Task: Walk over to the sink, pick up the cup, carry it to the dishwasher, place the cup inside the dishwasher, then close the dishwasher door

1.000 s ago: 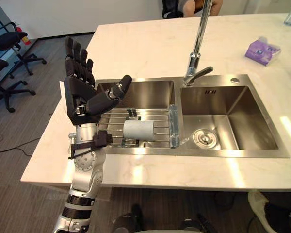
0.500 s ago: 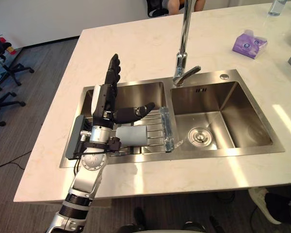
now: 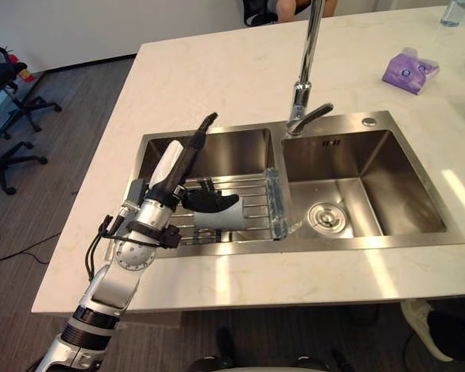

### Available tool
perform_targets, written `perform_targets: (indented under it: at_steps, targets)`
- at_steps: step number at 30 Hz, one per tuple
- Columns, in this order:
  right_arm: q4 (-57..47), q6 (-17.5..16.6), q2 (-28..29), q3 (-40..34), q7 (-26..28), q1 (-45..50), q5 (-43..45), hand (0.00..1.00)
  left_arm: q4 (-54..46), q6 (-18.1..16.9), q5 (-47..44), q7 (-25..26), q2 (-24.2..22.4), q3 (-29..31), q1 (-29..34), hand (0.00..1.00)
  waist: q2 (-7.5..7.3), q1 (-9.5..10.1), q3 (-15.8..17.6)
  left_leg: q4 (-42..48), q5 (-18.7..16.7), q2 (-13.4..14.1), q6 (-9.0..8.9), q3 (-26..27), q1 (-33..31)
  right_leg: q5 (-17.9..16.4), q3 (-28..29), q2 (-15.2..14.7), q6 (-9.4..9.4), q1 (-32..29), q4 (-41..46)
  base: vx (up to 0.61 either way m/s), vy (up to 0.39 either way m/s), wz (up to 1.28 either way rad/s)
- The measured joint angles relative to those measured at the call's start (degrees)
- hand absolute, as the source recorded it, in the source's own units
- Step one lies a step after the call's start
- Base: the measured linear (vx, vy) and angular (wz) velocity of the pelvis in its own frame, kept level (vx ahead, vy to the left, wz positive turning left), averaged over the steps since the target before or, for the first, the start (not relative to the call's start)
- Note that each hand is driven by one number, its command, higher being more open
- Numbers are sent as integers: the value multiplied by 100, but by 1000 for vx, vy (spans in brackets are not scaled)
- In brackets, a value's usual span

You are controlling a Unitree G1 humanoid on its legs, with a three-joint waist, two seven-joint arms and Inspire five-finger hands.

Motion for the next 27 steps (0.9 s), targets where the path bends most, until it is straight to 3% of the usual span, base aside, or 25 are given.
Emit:
perform_targets:
  at_steps: [9,27]
  targets:
    - [-158,20,-53,595,-121,52,43,100,309,274,15,-1041,369,-487,-8,100,-6,-31,-8,-1,11,25,11,-10,22,15,-31,19,-9,30,-4,-3,-1,0]
    - [-390,-237,-36,1123,-132,104,47,100,1001,377,52,-1216,681,-521,-203,100,-30,-86,-3,-13,10,52,-17,-48,56,70,-182,75,-12,163,-216,-6,-7,0]
